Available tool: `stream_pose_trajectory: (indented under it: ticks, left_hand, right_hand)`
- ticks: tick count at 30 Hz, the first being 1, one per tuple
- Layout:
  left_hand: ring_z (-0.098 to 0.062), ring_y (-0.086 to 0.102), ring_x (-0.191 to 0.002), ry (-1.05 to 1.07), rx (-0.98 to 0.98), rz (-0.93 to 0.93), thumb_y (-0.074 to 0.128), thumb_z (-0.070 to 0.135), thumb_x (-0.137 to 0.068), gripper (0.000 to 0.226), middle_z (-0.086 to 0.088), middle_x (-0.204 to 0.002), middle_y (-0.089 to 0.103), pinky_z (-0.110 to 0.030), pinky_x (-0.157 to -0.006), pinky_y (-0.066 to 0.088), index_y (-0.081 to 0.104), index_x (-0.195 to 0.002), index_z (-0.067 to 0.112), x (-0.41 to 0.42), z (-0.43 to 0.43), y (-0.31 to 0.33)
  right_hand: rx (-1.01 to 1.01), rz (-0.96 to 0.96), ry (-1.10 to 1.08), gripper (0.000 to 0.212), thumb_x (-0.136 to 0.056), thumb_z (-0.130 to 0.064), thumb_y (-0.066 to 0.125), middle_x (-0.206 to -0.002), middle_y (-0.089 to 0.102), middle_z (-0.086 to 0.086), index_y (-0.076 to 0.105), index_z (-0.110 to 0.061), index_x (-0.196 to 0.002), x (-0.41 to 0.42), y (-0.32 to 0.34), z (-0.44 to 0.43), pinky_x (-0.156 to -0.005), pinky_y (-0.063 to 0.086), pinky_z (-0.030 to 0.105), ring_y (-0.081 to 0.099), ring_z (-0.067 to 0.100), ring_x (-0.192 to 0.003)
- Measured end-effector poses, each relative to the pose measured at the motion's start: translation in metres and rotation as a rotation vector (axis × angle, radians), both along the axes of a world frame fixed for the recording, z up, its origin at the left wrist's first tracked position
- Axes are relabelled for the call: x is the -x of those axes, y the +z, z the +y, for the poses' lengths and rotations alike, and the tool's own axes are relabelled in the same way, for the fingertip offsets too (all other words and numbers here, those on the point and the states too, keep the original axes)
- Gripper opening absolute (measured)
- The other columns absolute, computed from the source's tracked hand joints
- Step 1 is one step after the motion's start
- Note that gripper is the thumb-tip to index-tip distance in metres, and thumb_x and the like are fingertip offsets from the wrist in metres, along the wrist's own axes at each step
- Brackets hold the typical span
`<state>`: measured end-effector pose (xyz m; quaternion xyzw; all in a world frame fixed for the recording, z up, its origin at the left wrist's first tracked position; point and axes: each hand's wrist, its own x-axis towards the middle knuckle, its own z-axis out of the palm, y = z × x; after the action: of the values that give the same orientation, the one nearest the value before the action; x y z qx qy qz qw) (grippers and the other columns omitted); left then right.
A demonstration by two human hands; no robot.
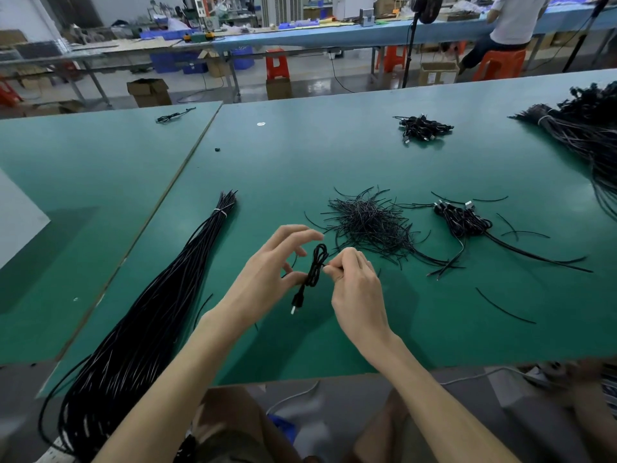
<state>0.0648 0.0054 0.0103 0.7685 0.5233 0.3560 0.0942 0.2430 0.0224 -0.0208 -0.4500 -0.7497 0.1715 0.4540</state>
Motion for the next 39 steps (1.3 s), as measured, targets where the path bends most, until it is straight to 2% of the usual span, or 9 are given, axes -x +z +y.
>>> stream_pose_trajectory:
  ticks: [5, 9, 12, 14, 16, 22, 27, 34, 39]
  left_hand:
    - [-0.012, 0.067, -0.097, -0.010, 0.007, -0.008, 0.067, 0.015, -0.096, 0.013, 0.012, -0.114, 0.068, -0.035, -0.082, 0.055, 0.075, -0.107, 0.016, -0.003, -0.001, -0.005]
    - [-0.011, 0.070, -0.062, 0.084, 0.087, -0.209, 0.064, 0.017, -0.101, 0.022, -0.002, -0.077, 0.068, -0.035, -0.064, 0.051, 0.073, -0.084, 0.006, -0.016, -0.002, -0.008]
    - [-0.017, 0.066, -0.049, 0.165, 0.213, -0.377, 0.062, 0.014, -0.101, 0.023, -0.005, -0.076, 0.073, -0.027, -0.052, 0.044, 0.069, -0.081, 0.022, -0.024, -0.002, -0.007]
    - [-0.021, 0.063, -0.046, 0.170, 0.336, -0.489, 0.061, 0.015, -0.102, 0.012, -0.004, -0.079, 0.077, -0.023, -0.051, 0.044, 0.067, -0.092, 0.020, -0.027, 0.001, -0.002]
    - [-0.022, 0.062, -0.046, 0.180, 0.450, -0.564, 0.060, 0.015, -0.103, 0.007, -0.005, -0.079, 0.078, -0.024, -0.052, 0.046, 0.064, -0.098, 0.012, -0.026, 0.005, 0.003]
    - [-0.013, 0.060, -0.058, 0.145, 0.499, -0.427, 0.057, 0.013, -0.104, 0.018, 0.002, -0.078, 0.078, -0.025, -0.058, 0.045, 0.069, -0.091, 0.011, -0.019, 0.005, 0.014]
    - [-0.016, 0.070, -0.083, 0.070, 0.479, -0.508, 0.076, 0.031, -0.089, 0.022, -0.007, -0.094, 0.077, -0.035, -0.082, 0.056, 0.074, -0.099, 0.011, -0.023, 0.004, 0.015]
    - [-0.030, 0.073, -0.092, 0.108, 0.376, -0.572, 0.090, 0.010, -0.073, 0.030, -0.010, -0.091, 0.078, -0.041, -0.091, 0.059, 0.075, -0.098, 0.007, -0.029, 0.003, 0.008]
    - [-0.024, 0.074, -0.083, 0.148, 0.375, -0.644, 0.091, -0.003, -0.067, 0.037, -0.017, -0.089, 0.075, -0.029, -0.082, 0.060, 0.068, -0.095, 0.005, -0.024, 0.007, 0.012]
  right_hand:
    - [-0.028, -0.025, 0.004, 0.021, -0.092, 0.010, 0.063, -0.085, 0.054, 0.000, 0.054, -0.008, -0.087, -0.001, 0.000, 0.000, -0.075, 0.042, 0.034, 0.048, 0.021, -0.080]
    - [-0.117, -0.027, -0.035, 0.018, -0.094, 0.004, 0.064, -0.084, 0.055, 0.002, 0.054, -0.007, -0.086, 0.000, 0.000, -0.001, -0.076, 0.044, 0.035, 0.046, 0.018, -0.079]
    - [-0.179, -0.035, -0.065, 0.019, -0.092, 0.005, 0.066, -0.082, 0.055, 0.002, 0.054, -0.008, -0.084, -0.001, -0.002, 0.000, -0.076, 0.043, 0.036, 0.050, 0.021, -0.079]
    - [-0.205, -0.053, -0.080, 0.019, -0.091, 0.005, 0.066, -0.082, 0.055, 0.002, 0.055, -0.008, -0.084, -0.001, -0.003, 0.000, -0.076, 0.043, 0.036, 0.052, 0.022, -0.078]
    - [-0.223, -0.076, -0.078, 0.018, -0.091, 0.004, 0.067, -0.081, 0.055, 0.002, 0.056, -0.008, -0.084, 0.001, -0.003, 0.000, -0.076, 0.042, 0.034, 0.051, 0.021, -0.077]
    - [-0.220, -0.075, -0.045, 0.017, -0.093, 0.003, 0.065, -0.082, 0.056, 0.003, 0.056, -0.007, -0.083, 0.003, -0.004, 0.001, -0.076, 0.041, 0.034, 0.050, 0.022, -0.078]
    - [-0.088, 0.015, -0.072, 0.021, -0.092, 0.008, 0.064, -0.085, 0.056, 0.002, 0.053, -0.008, -0.084, 0.000, -0.003, 0.002, -0.073, 0.047, 0.043, 0.051, 0.023, -0.081]
    - [-0.064, 0.075, -0.052, 0.020, -0.094, 0.007, 0.062, -0.085, 0.056, 0.000, 0.053, -0.009, -0.084, 0.001, -0.003, 0.002, -0.075, 0.047, 0.040, 0.048, 0.018, -0.083]
    - [-0.023, 0.111, -0.024, 0.020, -0.097, 0.002, 0.062, -0.086, 0.056, -0.003, 0.054, -0.011, -0.085, 0.000, -0.005, 0.006, -0.077, 0.048, 0.041, 0.052, 0.020, -0.083]
